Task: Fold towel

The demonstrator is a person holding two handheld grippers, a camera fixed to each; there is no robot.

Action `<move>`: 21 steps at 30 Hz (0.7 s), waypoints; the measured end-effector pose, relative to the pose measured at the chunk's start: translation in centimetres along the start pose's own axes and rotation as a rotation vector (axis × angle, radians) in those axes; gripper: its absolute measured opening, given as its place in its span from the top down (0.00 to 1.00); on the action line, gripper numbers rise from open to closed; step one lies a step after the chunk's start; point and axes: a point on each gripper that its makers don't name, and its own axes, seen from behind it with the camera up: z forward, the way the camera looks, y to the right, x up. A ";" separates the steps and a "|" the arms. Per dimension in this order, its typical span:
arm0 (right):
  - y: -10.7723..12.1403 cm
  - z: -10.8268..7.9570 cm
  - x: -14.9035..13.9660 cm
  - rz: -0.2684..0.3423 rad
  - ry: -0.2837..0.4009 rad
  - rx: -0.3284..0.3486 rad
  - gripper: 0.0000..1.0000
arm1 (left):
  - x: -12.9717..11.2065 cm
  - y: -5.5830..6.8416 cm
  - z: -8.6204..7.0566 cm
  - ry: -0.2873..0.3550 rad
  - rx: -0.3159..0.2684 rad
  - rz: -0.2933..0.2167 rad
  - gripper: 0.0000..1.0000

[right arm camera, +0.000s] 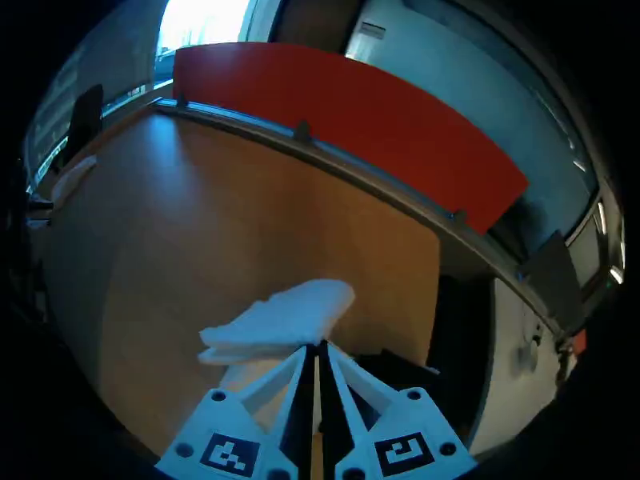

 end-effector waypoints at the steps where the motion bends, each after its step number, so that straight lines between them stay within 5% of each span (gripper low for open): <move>1: -0.1 0.0 -0.6 0.008 -0.005 0.000 0.97 | 0.0 0.0 0.0 -0.001 -0.001 0.002 0.03; 21: -0.3 1.6 -12.1 0.162 -0.142 -0.049 0.97 | -0.4 0.0 -0.4 -0.009 0.006 0.027 0.03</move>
